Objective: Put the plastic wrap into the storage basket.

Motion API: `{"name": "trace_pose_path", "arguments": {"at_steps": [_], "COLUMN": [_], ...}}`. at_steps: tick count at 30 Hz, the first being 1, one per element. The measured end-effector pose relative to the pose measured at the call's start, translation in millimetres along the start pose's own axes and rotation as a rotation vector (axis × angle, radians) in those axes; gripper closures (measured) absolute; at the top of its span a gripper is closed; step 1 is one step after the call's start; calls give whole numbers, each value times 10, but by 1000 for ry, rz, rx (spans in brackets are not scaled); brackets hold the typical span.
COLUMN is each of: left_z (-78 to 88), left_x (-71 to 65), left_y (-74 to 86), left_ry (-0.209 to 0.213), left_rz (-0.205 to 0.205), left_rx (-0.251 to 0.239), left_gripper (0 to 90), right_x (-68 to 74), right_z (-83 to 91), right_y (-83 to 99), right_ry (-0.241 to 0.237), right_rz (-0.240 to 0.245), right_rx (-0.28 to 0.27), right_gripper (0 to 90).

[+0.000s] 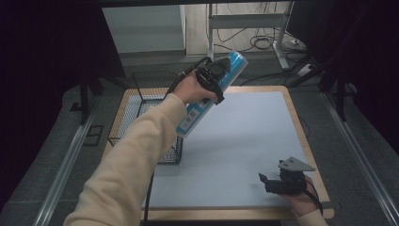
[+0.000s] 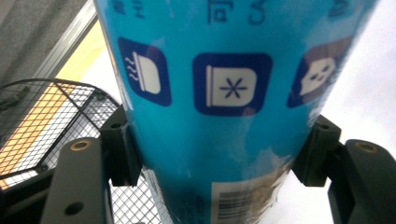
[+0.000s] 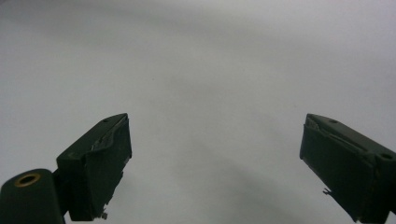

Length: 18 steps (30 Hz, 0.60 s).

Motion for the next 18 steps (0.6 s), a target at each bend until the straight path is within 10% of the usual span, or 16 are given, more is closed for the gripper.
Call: {"name": "trace_pose_path", "arguments": {"at_steps": [18], "left_z": [65], "left_x": [321], "left_y": [239], "left_ry": [-37], "left_rz": [63], "left_rx": [13], "left_gripper": [317], "right_x": [7], "right_z": [10], "right_y": [-8], "right_ry": [8], "right_rz": [2], "right_rx": [-8], "right_gripper": [95]}}
Point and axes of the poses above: each handheld gripper's, and its own axes: z roughly backward along the jaws, y roughly out of its underside, x roughly to its left, the point moved 1 cm from there along -z, roughly forward along the jaws, and after that the axes turned 1 degree about z, right-handed, at the moved point
